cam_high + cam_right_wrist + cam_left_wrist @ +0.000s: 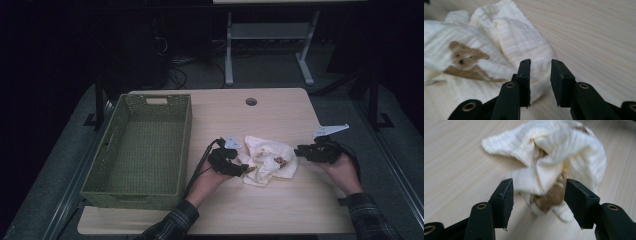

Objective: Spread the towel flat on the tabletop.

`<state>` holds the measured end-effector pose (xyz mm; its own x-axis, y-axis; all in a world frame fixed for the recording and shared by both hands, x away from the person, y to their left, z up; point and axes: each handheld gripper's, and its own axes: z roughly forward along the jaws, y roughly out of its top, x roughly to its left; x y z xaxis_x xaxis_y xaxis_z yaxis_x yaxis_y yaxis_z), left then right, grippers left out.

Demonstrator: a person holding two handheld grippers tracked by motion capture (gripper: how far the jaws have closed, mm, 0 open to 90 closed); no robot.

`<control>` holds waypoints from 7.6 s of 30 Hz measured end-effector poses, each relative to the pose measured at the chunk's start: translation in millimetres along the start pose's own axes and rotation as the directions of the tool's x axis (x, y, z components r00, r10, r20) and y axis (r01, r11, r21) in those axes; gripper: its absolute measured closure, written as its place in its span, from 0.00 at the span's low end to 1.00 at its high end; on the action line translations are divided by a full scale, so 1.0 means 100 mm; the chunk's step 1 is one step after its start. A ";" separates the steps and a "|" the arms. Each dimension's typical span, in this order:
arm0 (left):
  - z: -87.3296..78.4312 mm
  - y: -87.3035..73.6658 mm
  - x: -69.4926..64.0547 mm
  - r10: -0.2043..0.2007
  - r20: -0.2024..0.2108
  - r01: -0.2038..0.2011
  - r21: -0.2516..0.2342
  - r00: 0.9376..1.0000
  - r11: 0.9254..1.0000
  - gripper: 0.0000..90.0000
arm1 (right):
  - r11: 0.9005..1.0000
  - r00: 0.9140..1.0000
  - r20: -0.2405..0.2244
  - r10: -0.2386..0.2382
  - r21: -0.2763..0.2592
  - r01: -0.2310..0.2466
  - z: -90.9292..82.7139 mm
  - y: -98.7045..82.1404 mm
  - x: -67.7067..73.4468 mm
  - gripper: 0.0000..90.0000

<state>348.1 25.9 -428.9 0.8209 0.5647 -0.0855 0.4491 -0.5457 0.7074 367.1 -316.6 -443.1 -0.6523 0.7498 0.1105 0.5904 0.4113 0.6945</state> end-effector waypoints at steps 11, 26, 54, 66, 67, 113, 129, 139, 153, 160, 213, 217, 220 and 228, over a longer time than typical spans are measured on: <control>0.25 0.30 0.15 0.002 -0.031 -0.002 -0.013 1.000 1.000 0.55 | 1.000 0.997 -0.079 -0.004 0.015 0.006 -0.13 -0.14 0.29 0.75; 0.75 0.35 0.19 0.046 -0.040 -0.042 0.085 0.998 0.995 0.65 | 0.985 0.989 -0.102 -0.106 0.123 0.118 0.11 -0.21 0.55 0.77; 0.31 0.26 0.57 -0.072 -0.218 0.077 0.014 0.973 0.997 0.95 | 0.996 0.996 0.065 -0.060 0.064 0.056 -0.10 -0.13 -0.01 0.97; 0.28 0.27 0.53 -0.104 -0.207 0.104 -0.011 0.973 0.994 0.71 | 1.000 0.998 0.065 0.014 0.002 -0.014 -0.08 -0.09 -0.21 0.81; 0.23 0.27 0.50 -0.107 -0.186 0.106 -0.017 0.977 0.994 0.69 | 1.000 0.998 0.060 0.011 -0.010 -0.010 -0.11 -0.07 -0.18 0.81; -0.05 -0.15 0.18 -0.100 -0.105 0.099 -0.016 0.989 0.995 0.58 | 0.940 0.916 -0.239 -0.321 0.035 0.338 0.86 0.36 1.23 0.86; -0.08 -0.13 0.19 -0.090 -0.119 0.087 -0.028 0.989 0.996 0.58 | 0.961 0.934 -0.238 -0.267 -0.001 0.275 0.51 0.33 1.08 0.95; -0.06 -0.14 0.18 -0.091 -0.115 0.089 -0.020 0.989 0.996 0.58 | 0.976 0.961 -0.192 -0.200 -0.120 0.180 0.05 0.31 0.75 0.96; 0.11 -0.08 -0.01 -0.027 -0.034 0.027 0.006 0.999 1.000 0.58 | 0.982 0.984 -0.131 -0.121 -0.158 0.099 -0.16 0.28 0.37 0.98; 0.24 -0.05 -0.18 0.031 0.043 -0.032 0.024 0.999 0.999 0.55 | 0.980 0.984 -0.135 -0.120 -0.173 0.096 -0.16 0.29 0.38 0.98; 0.02 0.27 -0.05 -0.040 0.077 0.051 -0.149 0.996 0.988 0.96 | 0.982 0.955 -0.232 -0.184 -0.078 0.170 0.10 0.31 0.79 0.73; 0.01 0.26 -0.04 -0.038 0.074 0.049 -0.151 0.997 0.987 0.96 | 0.979 0.960 -0.189 -0.205 -0.053 0.199 0.18 0.31 0.86 0.95; -0.03 0.26 -0.01 -0.043 0.067 0.053 -0.158 0.997 0.986 0.96 | 0.981 0.966 -0.173 -0.192 -0.053 0.185 0.15 0.31 0.83 0.98; -0.23 0.26 0.15 -0.082 0.026 0.086 -0.198 0.996 0.976 0.96 | 0.983 0.983 -0.108 -0.145 -0.128 0.131 -0.14 0.27 0.55 0.99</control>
<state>364.0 34.6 -395.2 0.7903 0.5910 -0.1617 0.4388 -0.3617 0.8226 340.6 -271.5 -408.0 -0.7789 0.6214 0.0848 0.4338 0.4361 0.7885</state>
